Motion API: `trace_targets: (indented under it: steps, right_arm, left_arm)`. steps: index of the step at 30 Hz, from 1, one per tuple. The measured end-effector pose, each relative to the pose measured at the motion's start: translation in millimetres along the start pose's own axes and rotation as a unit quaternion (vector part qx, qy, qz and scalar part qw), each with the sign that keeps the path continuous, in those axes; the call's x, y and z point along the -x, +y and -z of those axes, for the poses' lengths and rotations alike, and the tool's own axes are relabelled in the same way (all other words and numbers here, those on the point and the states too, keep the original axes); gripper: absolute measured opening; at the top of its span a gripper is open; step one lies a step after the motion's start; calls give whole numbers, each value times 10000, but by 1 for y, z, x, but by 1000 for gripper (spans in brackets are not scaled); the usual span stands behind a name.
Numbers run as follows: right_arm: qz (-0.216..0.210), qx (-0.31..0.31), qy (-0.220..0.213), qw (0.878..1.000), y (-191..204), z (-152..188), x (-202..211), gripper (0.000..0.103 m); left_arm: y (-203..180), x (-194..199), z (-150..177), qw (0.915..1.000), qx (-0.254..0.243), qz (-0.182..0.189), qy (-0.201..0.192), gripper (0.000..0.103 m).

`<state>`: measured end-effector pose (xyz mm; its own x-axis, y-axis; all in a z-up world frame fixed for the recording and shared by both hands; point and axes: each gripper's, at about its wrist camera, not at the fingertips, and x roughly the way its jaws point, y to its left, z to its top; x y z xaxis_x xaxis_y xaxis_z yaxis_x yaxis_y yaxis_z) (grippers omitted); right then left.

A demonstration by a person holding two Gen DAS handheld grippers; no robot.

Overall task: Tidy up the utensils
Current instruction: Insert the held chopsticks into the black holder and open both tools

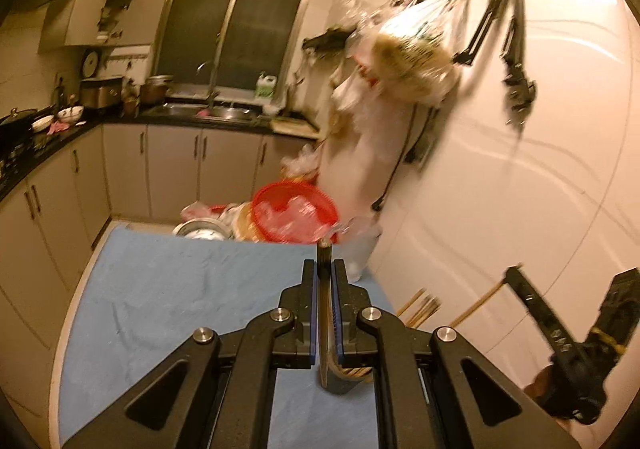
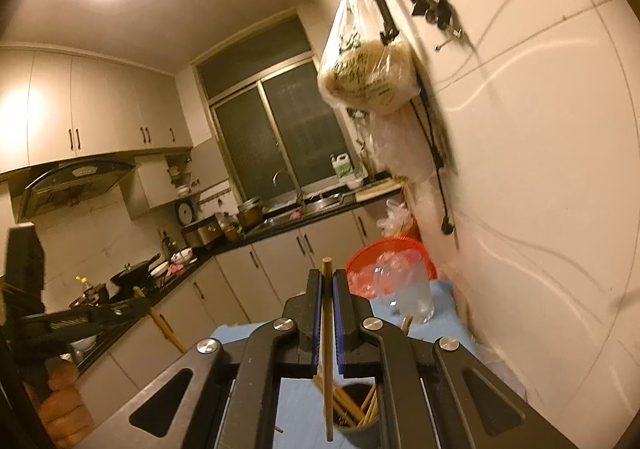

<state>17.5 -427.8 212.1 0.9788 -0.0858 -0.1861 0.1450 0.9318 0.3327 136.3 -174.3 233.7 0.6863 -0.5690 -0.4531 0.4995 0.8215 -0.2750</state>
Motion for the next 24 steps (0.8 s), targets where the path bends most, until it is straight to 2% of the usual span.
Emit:
trace_targets:
  steps: [7,11,15,20,24]
  right_arm:
    - [371,145,-161,9991,-7,0,-19,6]
    - [392,140,8,9991,-14,10,-37,6]
    - [401,164,251,9987,-17,24,-53,6]
    - [396,151,466,9980,-20,41,-60,6]
    - [373,56,646,9972,-25,53,-66,6]
  left_arm:
    - [-25,-27,-2,9997,-59,189,-117,7]
    - [-30,-54,9,9998,-65,210,41,7]
    - [-24,-84,28,9991,-51,134,401,7]
    - [-15,-101,51,9978,-62,91,660,7]
    - [-15,-105,67,9972,-232,90,709,7]
